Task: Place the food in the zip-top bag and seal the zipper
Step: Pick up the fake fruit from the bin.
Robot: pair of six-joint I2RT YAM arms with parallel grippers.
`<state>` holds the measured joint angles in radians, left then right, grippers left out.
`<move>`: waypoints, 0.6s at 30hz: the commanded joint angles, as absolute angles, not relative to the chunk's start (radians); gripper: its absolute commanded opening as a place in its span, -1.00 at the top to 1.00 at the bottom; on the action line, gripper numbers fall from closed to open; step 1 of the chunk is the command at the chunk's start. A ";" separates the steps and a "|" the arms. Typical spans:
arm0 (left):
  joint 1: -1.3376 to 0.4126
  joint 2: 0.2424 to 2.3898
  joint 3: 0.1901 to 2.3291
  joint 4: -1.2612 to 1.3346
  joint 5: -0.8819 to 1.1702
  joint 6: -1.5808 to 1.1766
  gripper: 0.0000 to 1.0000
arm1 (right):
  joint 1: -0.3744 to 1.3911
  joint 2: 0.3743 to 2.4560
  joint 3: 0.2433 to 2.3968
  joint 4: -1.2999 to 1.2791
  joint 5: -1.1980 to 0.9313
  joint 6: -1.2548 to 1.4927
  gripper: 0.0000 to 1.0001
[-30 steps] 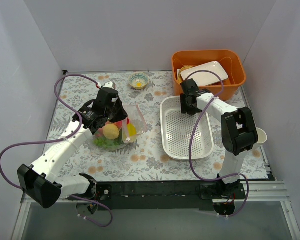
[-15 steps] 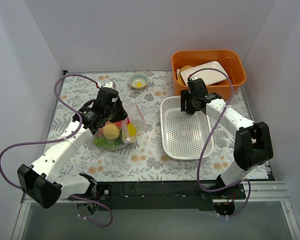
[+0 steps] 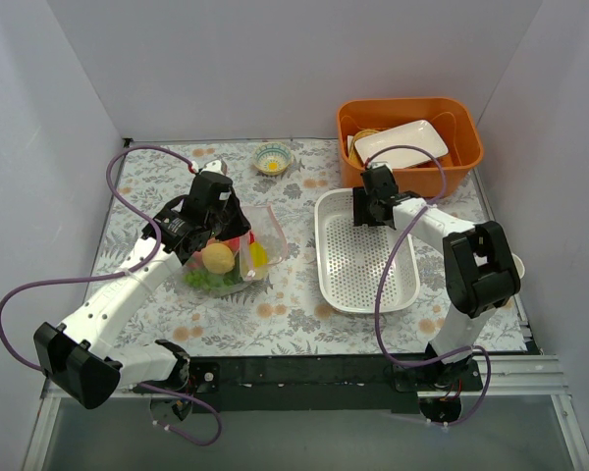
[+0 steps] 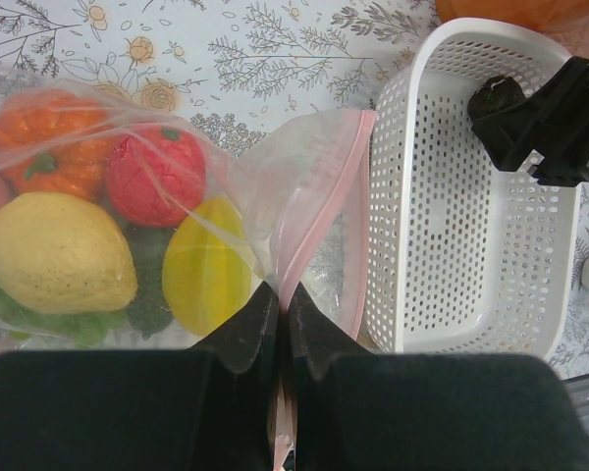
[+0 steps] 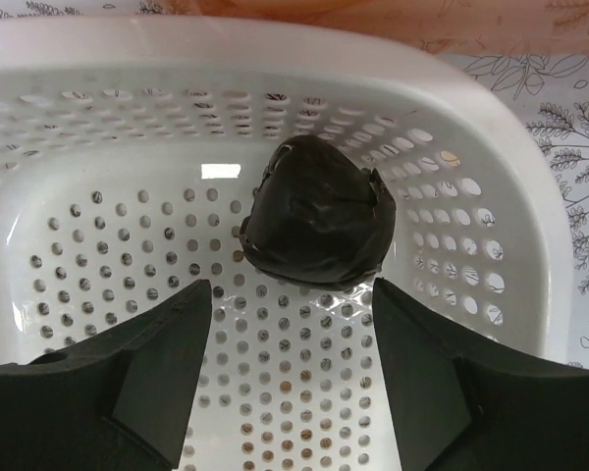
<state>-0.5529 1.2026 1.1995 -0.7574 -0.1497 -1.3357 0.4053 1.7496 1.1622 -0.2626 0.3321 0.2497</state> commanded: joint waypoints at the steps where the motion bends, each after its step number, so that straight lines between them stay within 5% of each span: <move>1: -0.552 1.167 1.203 -0.769 -0.173 -1.341 1.00 | 0.400 1.743 1.155 -0.140 0.351 0.235 -0.49; 10: -0.552 1.178 1.200 -0.759 -0.166 -1.339 1.00 | 0.400 1.741 1.097 -0.117 0.330 0.232 -0.36; 18: -0.552 1.183 1.190 -0.756 -0.169 -1.335 1.00 | 0.400 1.669 1.014 -0.009 0.362 0.224 -0.60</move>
